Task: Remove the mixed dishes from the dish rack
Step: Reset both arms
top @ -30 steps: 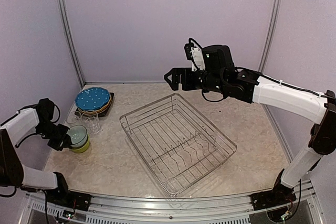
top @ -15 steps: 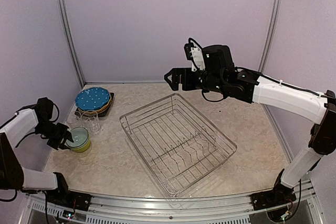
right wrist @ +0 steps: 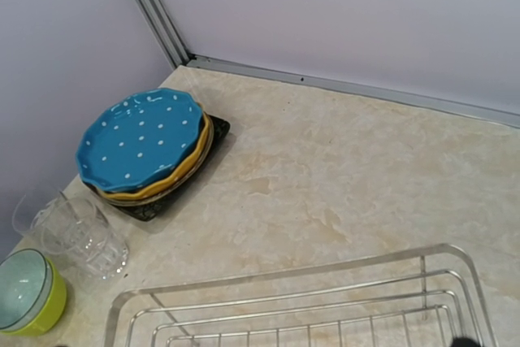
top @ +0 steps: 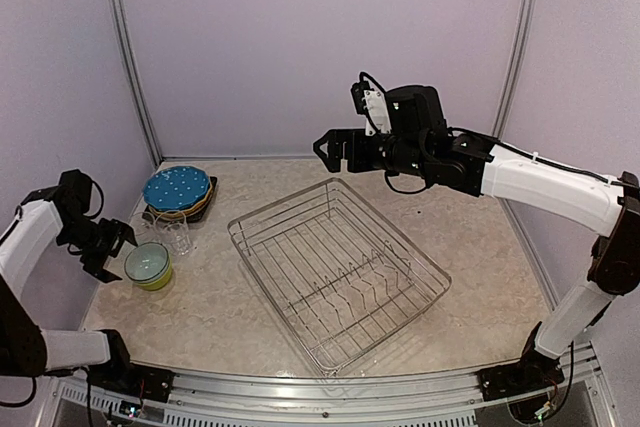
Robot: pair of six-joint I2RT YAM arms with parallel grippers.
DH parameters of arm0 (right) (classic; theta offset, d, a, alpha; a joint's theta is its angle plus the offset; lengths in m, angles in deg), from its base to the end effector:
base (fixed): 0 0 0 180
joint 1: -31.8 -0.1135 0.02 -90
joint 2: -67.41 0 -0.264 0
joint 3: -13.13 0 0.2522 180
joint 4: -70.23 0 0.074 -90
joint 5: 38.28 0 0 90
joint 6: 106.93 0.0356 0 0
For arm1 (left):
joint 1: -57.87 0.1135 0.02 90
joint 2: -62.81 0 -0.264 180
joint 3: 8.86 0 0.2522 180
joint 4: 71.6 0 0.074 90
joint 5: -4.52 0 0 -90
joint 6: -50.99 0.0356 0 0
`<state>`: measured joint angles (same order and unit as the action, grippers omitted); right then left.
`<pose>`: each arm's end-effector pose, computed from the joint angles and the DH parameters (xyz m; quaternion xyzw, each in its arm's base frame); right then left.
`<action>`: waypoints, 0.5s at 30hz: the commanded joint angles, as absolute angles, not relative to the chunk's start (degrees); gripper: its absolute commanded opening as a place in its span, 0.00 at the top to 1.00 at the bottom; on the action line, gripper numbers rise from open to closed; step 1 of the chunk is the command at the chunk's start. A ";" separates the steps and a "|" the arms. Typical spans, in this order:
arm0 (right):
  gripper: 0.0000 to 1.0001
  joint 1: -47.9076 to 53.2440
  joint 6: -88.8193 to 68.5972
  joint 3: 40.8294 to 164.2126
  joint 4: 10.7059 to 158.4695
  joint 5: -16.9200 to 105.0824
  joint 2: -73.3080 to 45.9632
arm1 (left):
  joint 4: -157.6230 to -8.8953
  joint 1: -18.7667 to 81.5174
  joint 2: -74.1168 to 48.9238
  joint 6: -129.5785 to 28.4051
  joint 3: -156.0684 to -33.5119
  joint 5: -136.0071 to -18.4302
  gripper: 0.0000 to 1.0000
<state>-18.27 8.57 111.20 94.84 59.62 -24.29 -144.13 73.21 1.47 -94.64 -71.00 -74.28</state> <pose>0.2491 0.2900 0.3712 -0.1325 0.7984 0.3141 0.4963 0.1751 0.0409 0.2452 -0.5578 0.8091 -0.1449 0.1152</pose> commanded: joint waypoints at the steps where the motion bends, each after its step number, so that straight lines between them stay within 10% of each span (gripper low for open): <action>1: 0.01 -17.86 8.05 111.17 96.07 60.06 -23.79 | -147.12 71.86 1.49 -92.74 -77.36 -77.30 0.11; 15: 0.01 -14.44 5.41 112.81 99.46 59.05 -22.98 | -149.48 65.77 -8.41 -84.45 -101.10 -79.95 0.01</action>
